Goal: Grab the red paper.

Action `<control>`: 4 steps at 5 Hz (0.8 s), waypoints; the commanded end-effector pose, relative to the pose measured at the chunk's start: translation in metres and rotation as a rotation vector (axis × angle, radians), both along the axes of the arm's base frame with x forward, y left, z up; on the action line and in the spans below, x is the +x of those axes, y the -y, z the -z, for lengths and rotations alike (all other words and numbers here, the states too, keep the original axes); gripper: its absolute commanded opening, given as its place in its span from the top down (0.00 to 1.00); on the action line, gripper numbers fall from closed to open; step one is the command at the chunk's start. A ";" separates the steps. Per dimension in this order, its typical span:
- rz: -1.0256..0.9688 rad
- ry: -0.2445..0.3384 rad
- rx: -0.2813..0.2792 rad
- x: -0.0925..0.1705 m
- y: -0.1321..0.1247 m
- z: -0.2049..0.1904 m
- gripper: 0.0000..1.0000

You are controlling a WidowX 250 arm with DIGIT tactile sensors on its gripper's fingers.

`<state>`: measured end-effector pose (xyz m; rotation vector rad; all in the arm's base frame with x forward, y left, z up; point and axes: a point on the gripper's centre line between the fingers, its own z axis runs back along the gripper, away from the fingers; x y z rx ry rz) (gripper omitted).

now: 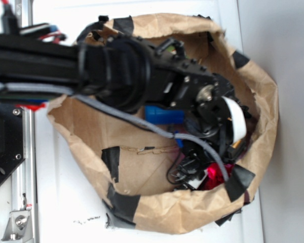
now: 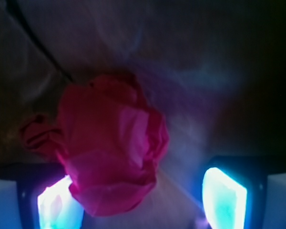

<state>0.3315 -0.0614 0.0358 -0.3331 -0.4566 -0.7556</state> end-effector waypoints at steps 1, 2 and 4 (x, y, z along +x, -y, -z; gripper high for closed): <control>0.086 0.099 -0.019 0.001 0.015 -0.025 1.00; 0.079 0.092 -0.009 0.000 0.011 -0.021 1.00; 0.082 0.090 -0.009 -0.002 0.008 -0.022 1.00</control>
